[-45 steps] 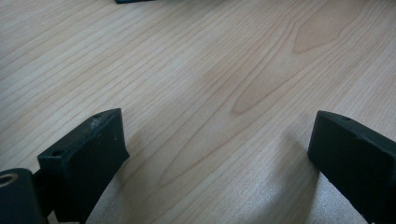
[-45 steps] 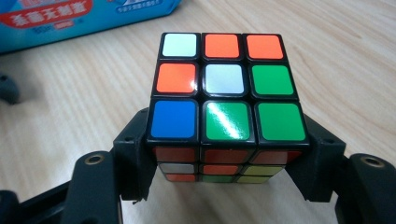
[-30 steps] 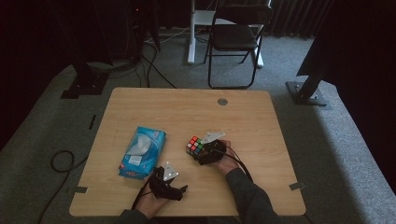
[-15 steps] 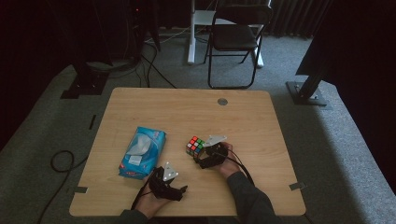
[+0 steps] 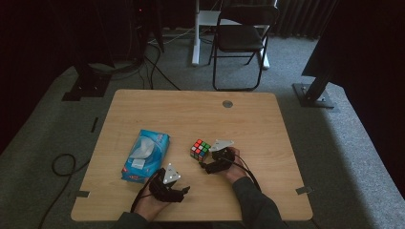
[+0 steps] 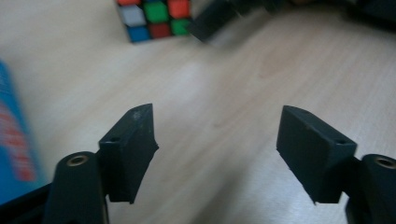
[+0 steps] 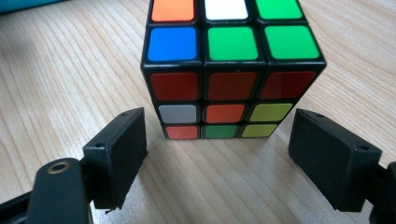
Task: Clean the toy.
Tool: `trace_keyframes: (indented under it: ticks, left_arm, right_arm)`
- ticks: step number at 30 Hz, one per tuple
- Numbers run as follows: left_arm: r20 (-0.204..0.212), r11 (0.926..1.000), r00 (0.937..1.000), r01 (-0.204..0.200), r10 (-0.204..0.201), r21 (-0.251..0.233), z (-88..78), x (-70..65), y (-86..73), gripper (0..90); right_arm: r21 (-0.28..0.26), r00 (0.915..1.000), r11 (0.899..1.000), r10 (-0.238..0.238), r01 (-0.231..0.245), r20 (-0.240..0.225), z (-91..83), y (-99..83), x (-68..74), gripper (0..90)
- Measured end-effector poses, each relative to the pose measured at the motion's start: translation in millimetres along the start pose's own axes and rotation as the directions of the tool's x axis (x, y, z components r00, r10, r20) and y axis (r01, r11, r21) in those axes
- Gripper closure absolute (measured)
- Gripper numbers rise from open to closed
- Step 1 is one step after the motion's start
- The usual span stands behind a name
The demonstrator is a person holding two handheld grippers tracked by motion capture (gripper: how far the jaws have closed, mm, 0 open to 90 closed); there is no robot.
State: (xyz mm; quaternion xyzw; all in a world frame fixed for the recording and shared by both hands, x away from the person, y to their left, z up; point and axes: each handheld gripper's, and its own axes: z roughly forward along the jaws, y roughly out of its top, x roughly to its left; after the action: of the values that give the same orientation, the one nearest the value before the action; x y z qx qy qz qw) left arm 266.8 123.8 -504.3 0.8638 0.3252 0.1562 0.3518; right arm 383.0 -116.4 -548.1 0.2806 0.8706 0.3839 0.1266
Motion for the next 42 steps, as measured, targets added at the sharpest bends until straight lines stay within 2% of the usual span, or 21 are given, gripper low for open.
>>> trace_keyframes:
  ticks: [8,12,18,25,32,39,42]
  left_arm:
    - [-0.071,0.9994,0.9971,0.026,-0.027,-0.025,-27.8,30.4,16.9,41.4]
    - [-0.083,0.9989,0.9961,0.029,-0.032,-0.038,-38.6,43.9,26.4,46.2]
    - [-0.085,0.9989,0.9961,0.018,-0.022,-0.044,-52.3,62.3,42.4,47.3]
    - [-0.134,0.9990,0.9909,0.000,-0.006,-0.045,-68.2,76.8,53.7,46.5]
    - [-0.180,0.9995,0.9834,0.016,-0.021,-0.028,-75.9,88.8,50.4,46.9]
    - [-0.243,0.9994,0.9696,0.031,-0.026,0.016,-76.8,95.3,36.5,41.2]
    - [-0.238,0.9986,0.9704,0.048,-0.041,0.024,-75.2,98.1,29.9,41.1]
  right_arm:
    - [0.005,0.9999,1.000,0.015,-0.015,0.001,-0.7,-1.1,-1.9,20.5]
    - [0.004,0.9997,1.000,0.023,-0.023,0.004,-0.7,-1.1,-2.3,20.5]
    - [0.009,0.9998,1.000,0.016,-0.016,0.009,-0.9,-1.4,-1.9,20.6]
    - [0.007,0.9998,1.000,0.018,-0.018,0.010,-1.4,-1.9,-2.2,20.6]
    - [0.007,0.9995,1.000,0.030,-0.030,0.004,-2.8,-2.8,-2.8,20.6]
    - [0.005,0.9993,0.999,0.038,-0.038,-0.002,-3.7,-3.5,-3.8,20.6]
    - [-0.001,0.9991,0.999,0.042,-0.042,-0.007,-3.9,-3.9,-4.7,20.6]
